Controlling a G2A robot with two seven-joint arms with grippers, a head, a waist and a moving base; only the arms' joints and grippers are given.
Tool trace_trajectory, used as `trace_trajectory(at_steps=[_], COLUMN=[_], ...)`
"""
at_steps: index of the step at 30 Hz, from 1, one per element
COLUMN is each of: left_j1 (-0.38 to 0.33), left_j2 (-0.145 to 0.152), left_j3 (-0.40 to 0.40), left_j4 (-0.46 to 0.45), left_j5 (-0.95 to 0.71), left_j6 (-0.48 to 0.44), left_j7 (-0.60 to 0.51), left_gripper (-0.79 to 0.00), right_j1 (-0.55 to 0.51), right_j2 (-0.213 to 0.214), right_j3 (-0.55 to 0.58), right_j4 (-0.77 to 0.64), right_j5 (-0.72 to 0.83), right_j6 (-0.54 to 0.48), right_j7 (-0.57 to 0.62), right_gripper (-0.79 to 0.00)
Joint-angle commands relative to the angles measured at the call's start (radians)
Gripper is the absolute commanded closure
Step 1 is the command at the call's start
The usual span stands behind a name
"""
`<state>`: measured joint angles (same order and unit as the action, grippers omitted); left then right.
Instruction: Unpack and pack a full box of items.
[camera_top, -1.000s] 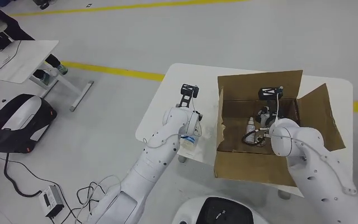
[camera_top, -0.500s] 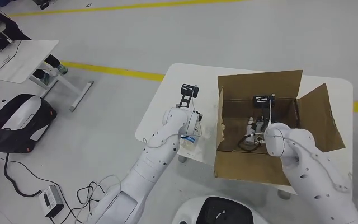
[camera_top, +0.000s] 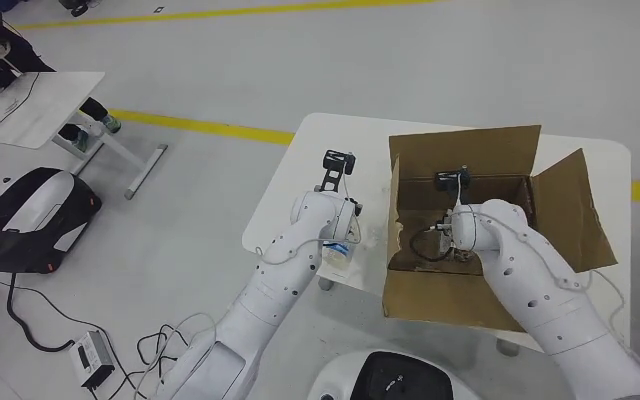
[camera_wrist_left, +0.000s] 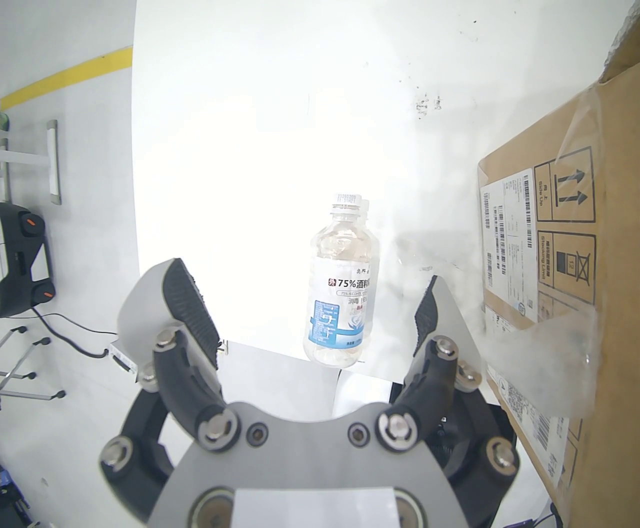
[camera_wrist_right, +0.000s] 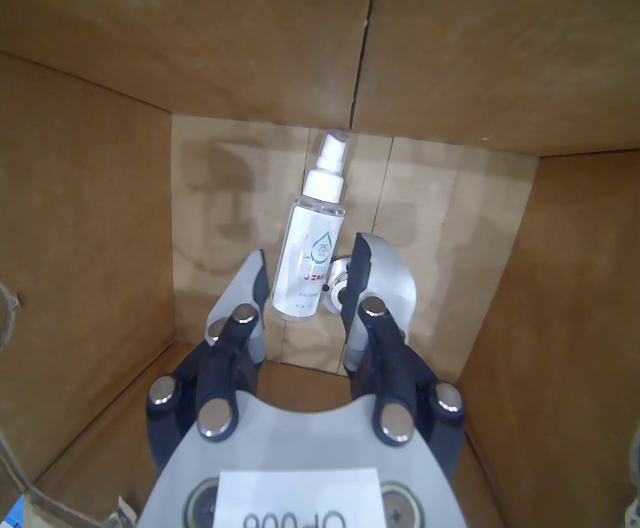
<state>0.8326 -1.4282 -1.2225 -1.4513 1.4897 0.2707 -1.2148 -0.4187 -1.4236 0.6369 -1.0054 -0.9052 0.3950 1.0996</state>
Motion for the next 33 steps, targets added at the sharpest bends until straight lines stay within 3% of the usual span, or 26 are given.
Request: trace_trajectory(at_steps=[1, 5, 14, 28, 30, 33], left_j1=[0.000, 0.000, 0.000, 0.000, 0.000, 0.000], left_j2=[0.000, 0.000, 0.000, 0.000, 0.000, 0.000], left_j3=[0.000, 0.000, 0.000, 0.000, 0.000, 0.000], left_j4=[0.000, 0.000, 0.000, 0.000, 0.000, 0.000], left_j5=[0.000, 0.000, 0.000, 0.000, 0.000, 0.000], left_j6=[0.000, 0.000, 0.000, 0.000, 0.000, 0.000], left_j7=[0.000, 0.000, 0.000, 0.000, 0.000, 0.000], left_gripper=[-0.785, -0.785, -0.785, -0.785, -0.785, -0.785], right_j1=[0.012, 0.029, 0.063, 0.106, 0.111, 0.118], right_j2=[-0.015, -0.045, -0.111, -0.194, -0.203, -0.215], right_j3=[-0.011, -0.030, -0.056, -0.080, -0.080, -0.080], right_j4=[0.040, 0.121, 0.291, 0.479, 0.497, 0.522], right_j5=[0.010, 0.031, 0.084, 0.110, 0.113, 0.113], right_j6=[-0.007, -0.021, -0.054, -0.102, -0.108, -0.113], right_j7=[-0.007, -0.026, -0.088, -0.124, -0.130, -0.137], right_gripper=[-0.560, -0.566, -0.486, -0.489, -0.437, -0.292])
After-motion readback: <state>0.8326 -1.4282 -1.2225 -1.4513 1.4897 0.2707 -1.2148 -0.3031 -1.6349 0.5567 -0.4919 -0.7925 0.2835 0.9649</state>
